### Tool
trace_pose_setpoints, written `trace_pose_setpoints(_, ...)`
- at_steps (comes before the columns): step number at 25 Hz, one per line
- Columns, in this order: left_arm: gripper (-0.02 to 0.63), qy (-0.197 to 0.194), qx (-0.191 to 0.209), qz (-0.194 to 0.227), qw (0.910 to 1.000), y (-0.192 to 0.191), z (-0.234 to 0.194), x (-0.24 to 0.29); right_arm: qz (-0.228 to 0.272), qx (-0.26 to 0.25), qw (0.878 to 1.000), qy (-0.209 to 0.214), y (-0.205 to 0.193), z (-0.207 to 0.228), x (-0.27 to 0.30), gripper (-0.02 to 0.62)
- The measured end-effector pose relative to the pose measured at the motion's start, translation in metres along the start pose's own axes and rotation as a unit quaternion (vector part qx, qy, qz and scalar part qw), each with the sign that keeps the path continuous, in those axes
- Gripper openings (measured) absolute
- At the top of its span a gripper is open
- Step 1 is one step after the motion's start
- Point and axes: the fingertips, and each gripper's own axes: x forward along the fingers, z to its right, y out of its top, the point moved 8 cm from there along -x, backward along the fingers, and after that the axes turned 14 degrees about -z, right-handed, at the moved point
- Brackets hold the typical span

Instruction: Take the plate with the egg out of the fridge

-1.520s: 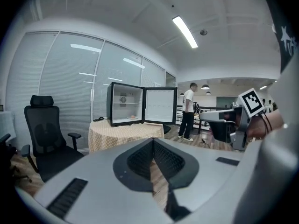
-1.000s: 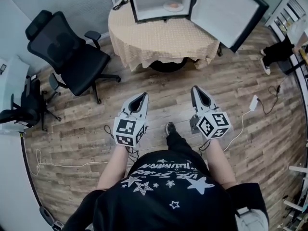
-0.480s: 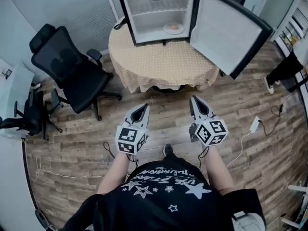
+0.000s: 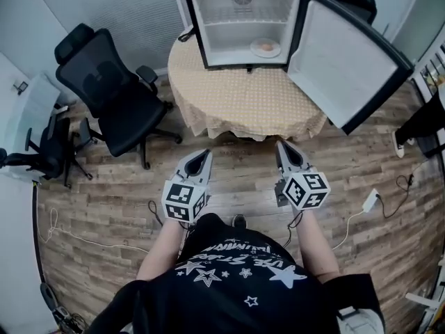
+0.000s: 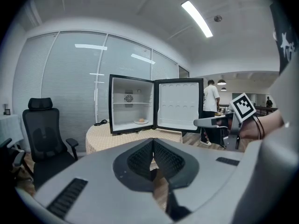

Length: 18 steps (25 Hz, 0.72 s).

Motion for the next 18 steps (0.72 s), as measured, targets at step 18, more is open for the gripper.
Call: trace_pose_setpoints(18, 0.008, -0.027, 0.007, 0.017, 0.9994, 0.032, -0.075, 0.073, -0.01, 0.022, 0.999, -0.038, 0.023, 0.017, 0.077, 0.028)
